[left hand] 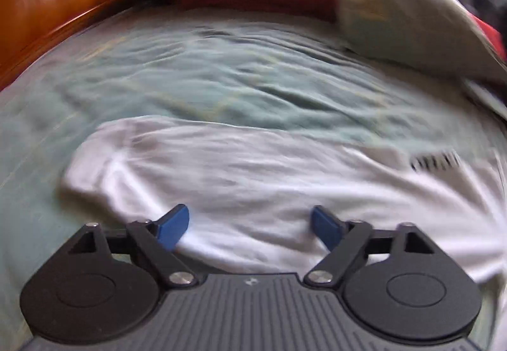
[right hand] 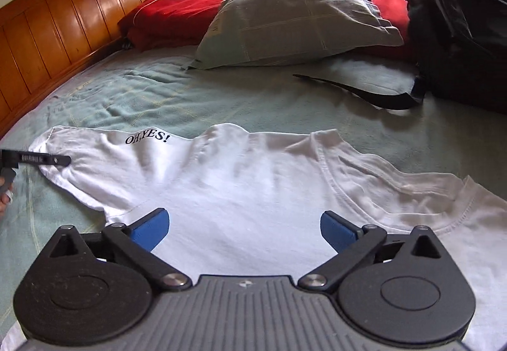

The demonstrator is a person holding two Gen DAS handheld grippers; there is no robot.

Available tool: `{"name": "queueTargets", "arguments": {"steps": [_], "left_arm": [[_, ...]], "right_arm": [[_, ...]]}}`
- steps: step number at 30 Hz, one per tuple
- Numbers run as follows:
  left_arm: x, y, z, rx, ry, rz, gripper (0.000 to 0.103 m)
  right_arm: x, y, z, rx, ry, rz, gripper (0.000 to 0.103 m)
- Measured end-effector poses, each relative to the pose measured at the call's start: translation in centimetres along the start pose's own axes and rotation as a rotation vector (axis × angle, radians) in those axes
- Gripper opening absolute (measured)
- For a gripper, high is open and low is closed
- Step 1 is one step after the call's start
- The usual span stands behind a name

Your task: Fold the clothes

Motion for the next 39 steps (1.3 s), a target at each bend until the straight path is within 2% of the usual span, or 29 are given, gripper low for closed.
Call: {"name": "queueTargets", "arguments": {"steps": [2,4,6,9,12,14,17,22,26,29,32,36,38,39], "left_arm": [[1.2,0.2,-2.9,-0.012,-0.107,-0.026,0.083],[1.6,-0.2,-6.7,-0.072,-0.176,-0.027,0.084],[1.1,-1.1,-10.3,-0.165,-0.188,-0.029,0.084],[-0.5,-2.9,-13.5,-0.291,-0.111,-0.064,0.084],[-1.6,-5.0,-12.6,-0.224,-0.096,-0.032,0.084],[-0.9,-6.6,-11.4,-0.184,-0.106,-0.053,0.085],[0.8,-7.6,-10.3,-0.170,-0.122,-0.020,0.086],[2.5,-4.7,-9.0,-0.184,-0.112,-0.060,0.086],[0.3,-2.0,-6.0,-0.154,-0.067,-0.110,0.086],[-1.6,-2.3,-2.5,-0.084,-0.006,-0.084,0.086],[-1.0,-3.7,-0.3,-0.032,0.001,-0.085,0.088],[0.4,-2.8,-0.9,0.031,0.074,-0.002,0.084],[0.9,-1.8,-3.1,0.008,0.016,0.003,0.084],[1.1,-1.2,-4.7,-0.009,-0.039,-0.003,0.086]], "right_arm": [[-0.4,-0.3,-0.3,-0.006,0.013,-0.004,0.103],[-0.9,-0.7,-0.6,-0.017,0.044,-0.005,0.103],[-1.3,-1.0,-1.0,-0.030,0.081,-0.003,0.103],[-1.2,-1.0,-1.7,-0.056,0.125,0.002,0.103],[-0.6,-0.7,-2.3,-0.073,0.136,-0.016,0.103],[-0.2,-0.6,-2.3,-0.081,0.154,-0.027,0.103],[0.0,-0.6,-2.1,-0.080,0.189,-0.030,0.103],[-0.4,-0.7,-2.0,-0.095,0.191,-0.015,0.103],[-0.4,-0.8,-1.8,-0.085,0.186,-0.020,0.103],[-0.7,-0.9,-1.7,-0.073,0.175,-0.012,0.103],[-0.8,-1.1,-1.5,-0.056,0.166,0.008,0.103],[-0.3,-1.2,-0.7,-0.014,0.141,0.059,0.103],[0.0,-1.3,-0.4,0.007,0.128,0.084,0.103],[0.1,-1.3,-0.2,0.018,0.122,0.096,0.103]]}}
Point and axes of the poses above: each gripper's, at about its wrist camera, not at the fingertips, and x roughly against the way its jaws point, z to its left, y to its top, the point moved 3 cm from there along -x, roughly the way its jaws point, and after that the axes turned 10 degrees about -y, right-handed, at the moved point
